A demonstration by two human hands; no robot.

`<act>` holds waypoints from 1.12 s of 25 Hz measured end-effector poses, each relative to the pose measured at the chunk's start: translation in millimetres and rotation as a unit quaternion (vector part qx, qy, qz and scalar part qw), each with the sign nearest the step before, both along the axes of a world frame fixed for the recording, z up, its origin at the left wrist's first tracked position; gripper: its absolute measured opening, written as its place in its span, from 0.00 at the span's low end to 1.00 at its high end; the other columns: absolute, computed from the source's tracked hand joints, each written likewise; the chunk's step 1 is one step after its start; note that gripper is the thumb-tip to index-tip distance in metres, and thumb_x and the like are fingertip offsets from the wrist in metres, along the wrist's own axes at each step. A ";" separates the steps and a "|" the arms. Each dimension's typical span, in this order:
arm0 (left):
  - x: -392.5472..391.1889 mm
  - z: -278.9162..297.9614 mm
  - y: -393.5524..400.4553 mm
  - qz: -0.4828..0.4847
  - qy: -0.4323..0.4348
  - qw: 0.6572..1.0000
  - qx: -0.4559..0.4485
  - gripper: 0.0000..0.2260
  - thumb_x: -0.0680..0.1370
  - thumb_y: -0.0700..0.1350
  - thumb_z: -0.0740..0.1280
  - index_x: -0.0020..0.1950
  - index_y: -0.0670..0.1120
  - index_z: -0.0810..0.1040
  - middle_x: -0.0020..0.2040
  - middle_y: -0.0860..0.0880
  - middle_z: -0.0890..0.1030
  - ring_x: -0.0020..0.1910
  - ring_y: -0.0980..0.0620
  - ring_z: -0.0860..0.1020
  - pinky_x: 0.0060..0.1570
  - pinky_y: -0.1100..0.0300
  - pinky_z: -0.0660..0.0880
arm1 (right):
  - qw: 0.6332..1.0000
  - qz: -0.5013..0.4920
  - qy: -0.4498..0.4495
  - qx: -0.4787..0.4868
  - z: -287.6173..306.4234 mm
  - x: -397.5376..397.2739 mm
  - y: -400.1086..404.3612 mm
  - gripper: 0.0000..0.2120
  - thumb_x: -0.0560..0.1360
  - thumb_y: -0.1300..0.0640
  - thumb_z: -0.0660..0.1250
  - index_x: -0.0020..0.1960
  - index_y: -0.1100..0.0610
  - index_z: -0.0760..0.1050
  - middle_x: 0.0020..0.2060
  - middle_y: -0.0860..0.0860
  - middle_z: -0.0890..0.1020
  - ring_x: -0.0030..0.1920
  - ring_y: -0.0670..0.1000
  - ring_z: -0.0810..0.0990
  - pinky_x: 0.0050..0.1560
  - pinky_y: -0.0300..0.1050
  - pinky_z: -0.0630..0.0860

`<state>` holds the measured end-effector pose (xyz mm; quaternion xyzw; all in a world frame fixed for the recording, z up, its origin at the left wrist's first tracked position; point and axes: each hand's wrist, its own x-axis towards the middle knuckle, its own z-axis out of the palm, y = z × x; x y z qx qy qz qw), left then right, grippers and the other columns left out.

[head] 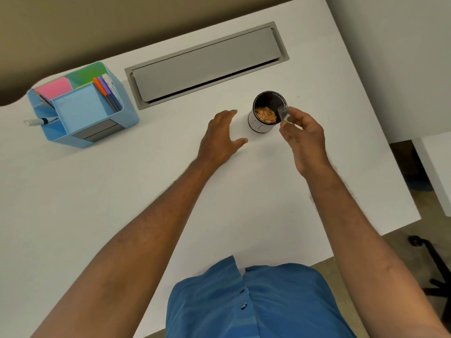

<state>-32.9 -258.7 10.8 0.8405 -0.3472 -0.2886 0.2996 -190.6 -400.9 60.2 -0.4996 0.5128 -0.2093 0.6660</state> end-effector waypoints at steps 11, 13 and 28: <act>-20.1 -29.1 176.8 0.064 -0.039 0.993 0.092 0.18 0.76 0.39 0.73 0.66 0.44 0.80 0.69 0.43 0.73 0.67 0.41 0.71 0.66 0.48 0.73 | 0.995 0.039 -0.047 0.077 3.0 -12.3 90.1 0.17 0.78 0.68 0.69 0.64 0.57 0.80 0.48 0.47 0.81 0.52 0.49 0.79 0.62 0.47 0.78; -19.1 -29.7 181.5 0.081 -0.031 0.993 0.076 0.15 0.76 0.33 0.70 0.63 0.42 0.82 0.61 0.41 0.75 0.60 0.41 0.75 0.60 0.53 0.75 | 0.995 0.055 -0.034 0.070 2.3 -12.3 107.2 0.17 0.77 0.68 0.69 0.65 0.59 0.80 0.49 0.47 0.82 0.53 0.49 0.79 0.62 0.47 0.77; -23.5 25.5 210.7 0.418 0.511 0.693 -0.291 0.08 0.79 0.34 0.71 0.57 0.39 0.83 0.51 0.43 0.86 0.51 0.44 0.87 0.54 0.56 0.83 | 0.956 0.271 0.070 -0.084 3.0 -1.3 228.6 0.16 0.77 0.60 0.71 0.63 0.50 0.81 0.59 0.47 0.81 0.50 0.41 0.81 0.47 0.28 0.74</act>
